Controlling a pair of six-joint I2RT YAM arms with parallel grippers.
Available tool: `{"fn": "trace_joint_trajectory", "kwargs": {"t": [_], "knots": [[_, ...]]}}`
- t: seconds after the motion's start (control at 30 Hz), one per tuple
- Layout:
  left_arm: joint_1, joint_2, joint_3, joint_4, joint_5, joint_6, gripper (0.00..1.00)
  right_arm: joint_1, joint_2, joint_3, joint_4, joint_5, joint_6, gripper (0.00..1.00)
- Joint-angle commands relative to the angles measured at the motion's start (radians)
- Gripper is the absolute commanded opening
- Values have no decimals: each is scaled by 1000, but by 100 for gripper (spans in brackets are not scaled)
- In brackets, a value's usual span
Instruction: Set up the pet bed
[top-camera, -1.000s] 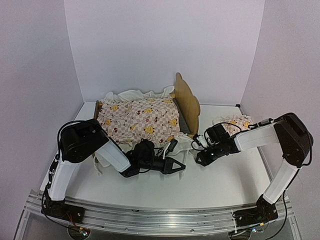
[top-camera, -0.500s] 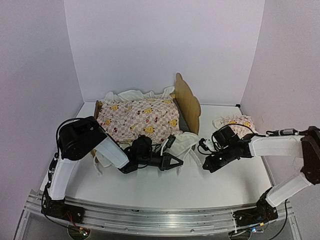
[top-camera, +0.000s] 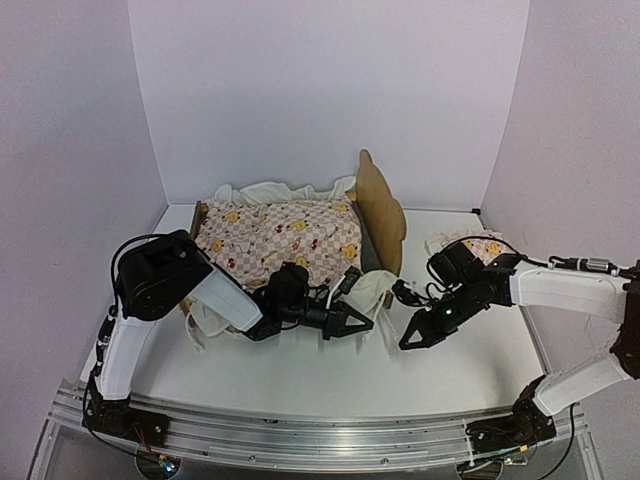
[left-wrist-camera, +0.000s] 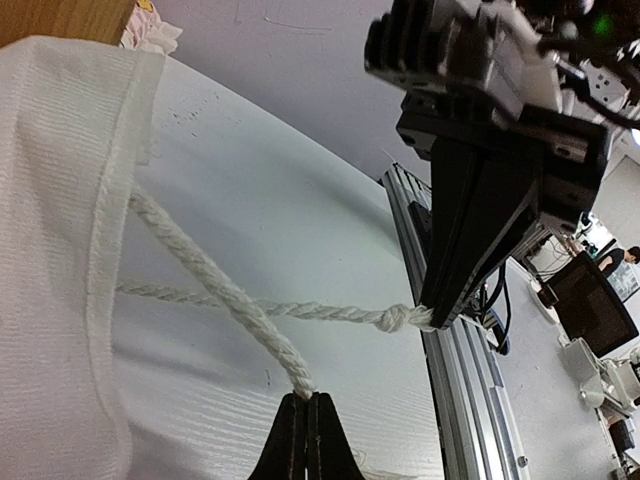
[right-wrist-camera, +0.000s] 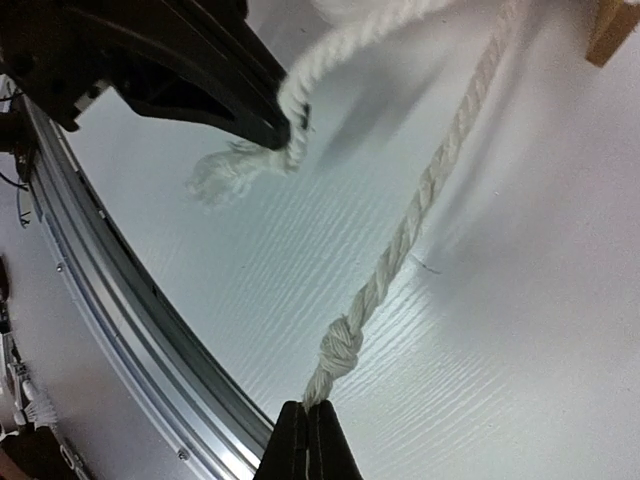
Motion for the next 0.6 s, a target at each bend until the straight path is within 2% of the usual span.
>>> {"fn": "trace_joint_trajectory", "kwargs": {"t": [0.0, 0.23, 0.4, 0.43, 0.5, 0.57], "knots": [[-33, -39, 18, -63, -10, 58, 0, 17, 20, 68, -81, -186, -11, 0], [-52, -9, 46, -163, -124, 170, 0, 30, 21, 81, -81, -206, 5, 0], [-68, 11, 64, -108, -159, 276, 1, 30, 60, 92, -78, -162, 32, 0], [-71, 16, 68, -102, -165, 297, 5, 30, 68, 96, -78, -153, 36, 0], [-76, 20, 67, -98, -164, 352, 19, 31, 83, 109, -78, -144, 44, 0], [-77, 10, 54, -101, -150, 399, 30, 31, 96, 117, -79, -138, 51, 0]]}}
